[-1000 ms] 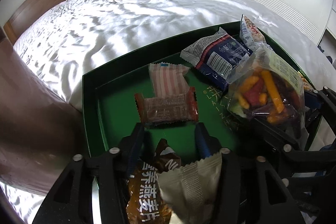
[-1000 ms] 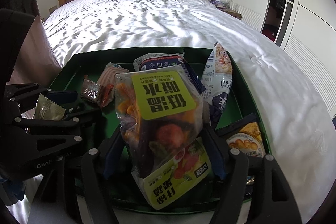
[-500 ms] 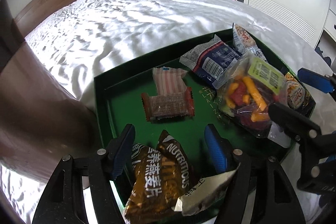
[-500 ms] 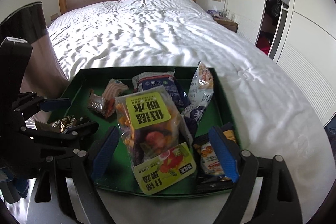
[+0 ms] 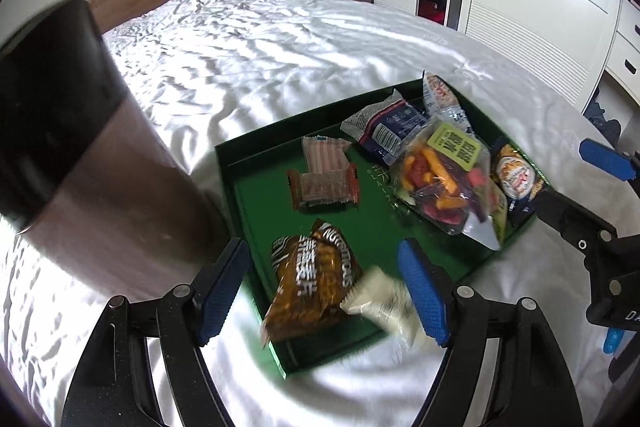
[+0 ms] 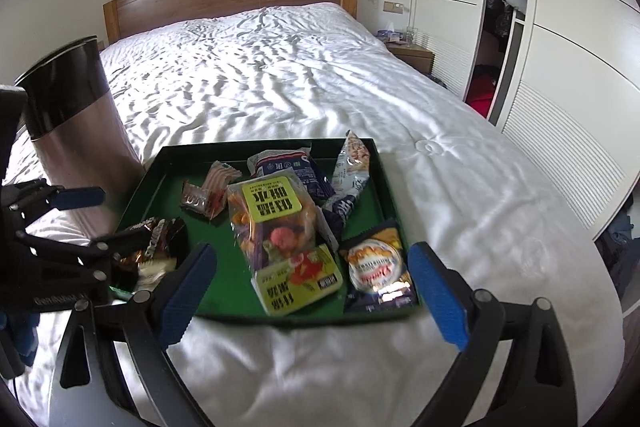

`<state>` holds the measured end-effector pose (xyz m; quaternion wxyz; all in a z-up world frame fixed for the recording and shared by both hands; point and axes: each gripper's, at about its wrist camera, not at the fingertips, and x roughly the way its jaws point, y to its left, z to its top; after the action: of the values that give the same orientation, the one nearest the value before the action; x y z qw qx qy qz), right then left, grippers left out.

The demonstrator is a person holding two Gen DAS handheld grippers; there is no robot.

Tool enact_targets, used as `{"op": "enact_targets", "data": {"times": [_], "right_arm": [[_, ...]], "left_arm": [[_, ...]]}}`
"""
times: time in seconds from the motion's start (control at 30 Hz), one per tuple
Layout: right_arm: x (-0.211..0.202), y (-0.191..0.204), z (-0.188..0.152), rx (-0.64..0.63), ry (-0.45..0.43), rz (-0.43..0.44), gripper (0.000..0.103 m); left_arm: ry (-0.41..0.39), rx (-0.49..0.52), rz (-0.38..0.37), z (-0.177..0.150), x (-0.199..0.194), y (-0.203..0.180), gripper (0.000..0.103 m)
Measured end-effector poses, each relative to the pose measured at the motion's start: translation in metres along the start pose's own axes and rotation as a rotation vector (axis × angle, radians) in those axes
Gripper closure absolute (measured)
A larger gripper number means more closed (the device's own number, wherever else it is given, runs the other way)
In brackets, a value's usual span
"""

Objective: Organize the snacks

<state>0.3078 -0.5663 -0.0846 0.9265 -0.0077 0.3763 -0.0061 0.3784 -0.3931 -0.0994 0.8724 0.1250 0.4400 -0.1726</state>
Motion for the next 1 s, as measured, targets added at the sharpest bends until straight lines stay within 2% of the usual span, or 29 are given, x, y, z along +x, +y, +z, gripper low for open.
{"op": "enact_targets", "data": {"times": [0.33,0.57,1.0], "right_arm": [[-0.047,0.009,-0.013,0.002,-0.014,-0.006,0.0],[-0.084,0.026,-0.021,-0.009,-0.027,0.007,0.0],[-0.168,0.077,-0.055,-0.016,-0.031,0.052,0.0]], "left_arm": [[-0.042,-0.01,-0.004,-0.01,-0.051,0.006,0.031],[-0.069,0.002,-0.01,-0.028,-0.089,0.011,0.031],[-0.117,-0.001,0.034,-0.09,-0.177,0.041,0.031]]}}
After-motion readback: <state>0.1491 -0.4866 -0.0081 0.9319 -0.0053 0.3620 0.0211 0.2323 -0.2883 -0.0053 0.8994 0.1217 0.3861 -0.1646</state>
